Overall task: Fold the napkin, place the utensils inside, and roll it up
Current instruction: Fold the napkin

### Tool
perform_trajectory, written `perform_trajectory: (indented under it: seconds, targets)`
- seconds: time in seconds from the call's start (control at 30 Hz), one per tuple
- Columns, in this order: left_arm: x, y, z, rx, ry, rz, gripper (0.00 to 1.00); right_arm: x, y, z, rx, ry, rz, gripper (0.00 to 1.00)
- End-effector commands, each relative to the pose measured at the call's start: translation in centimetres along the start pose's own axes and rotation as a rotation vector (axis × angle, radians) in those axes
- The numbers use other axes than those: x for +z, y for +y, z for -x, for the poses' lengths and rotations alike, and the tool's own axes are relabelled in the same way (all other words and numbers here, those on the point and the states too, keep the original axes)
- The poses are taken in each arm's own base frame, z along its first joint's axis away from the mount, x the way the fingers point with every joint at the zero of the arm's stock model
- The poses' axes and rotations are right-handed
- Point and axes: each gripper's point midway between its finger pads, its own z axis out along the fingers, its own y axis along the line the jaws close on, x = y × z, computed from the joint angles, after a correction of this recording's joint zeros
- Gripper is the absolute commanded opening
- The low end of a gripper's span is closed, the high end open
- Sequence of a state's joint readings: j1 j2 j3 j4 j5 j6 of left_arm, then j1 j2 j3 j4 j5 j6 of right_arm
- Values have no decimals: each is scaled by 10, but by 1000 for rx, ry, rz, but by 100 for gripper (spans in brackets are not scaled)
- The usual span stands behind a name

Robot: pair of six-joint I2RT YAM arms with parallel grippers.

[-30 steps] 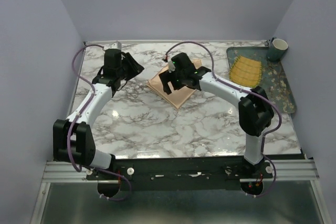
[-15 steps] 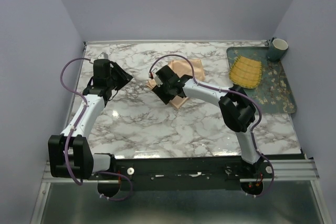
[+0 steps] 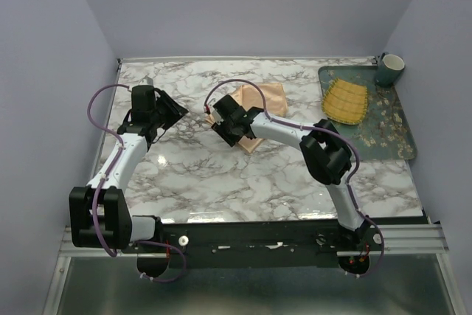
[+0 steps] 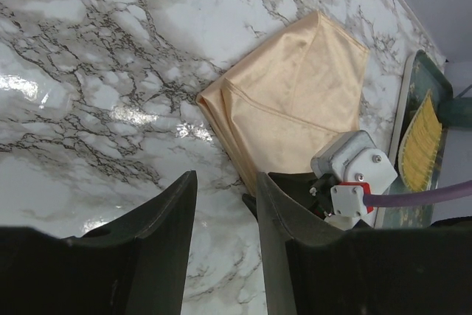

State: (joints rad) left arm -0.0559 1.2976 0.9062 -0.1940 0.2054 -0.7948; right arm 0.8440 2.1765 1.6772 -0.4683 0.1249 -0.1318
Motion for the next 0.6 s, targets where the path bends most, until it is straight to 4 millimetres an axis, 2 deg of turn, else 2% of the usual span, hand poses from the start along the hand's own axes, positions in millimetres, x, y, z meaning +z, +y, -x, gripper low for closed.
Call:
perform_trajectory:
  seconds: [0.0, 0.13, 0.17, 0.33, 0.57]
  targets:
    - [3, 1, -1, -10, 9, -22, 46, 4, 5, 2, -21, 18, -26, 49]
    - [4, 1, -2, -15, 12, -25, 46, 5, 4, 3, -28, 32, -47, 45]
    - [5, 3, -3, -19, 15, -20, 46, 7, 3, -3, -29, 54, -59, 45]
    - [9, 5, -9, -29, 44, -23, 46, 1, -8, -2, -38, 71, -139, 44]
    - [10, 5, -9, -37, 46, -30, 45, -7, -5, -2, -41, 71, -138, 42]
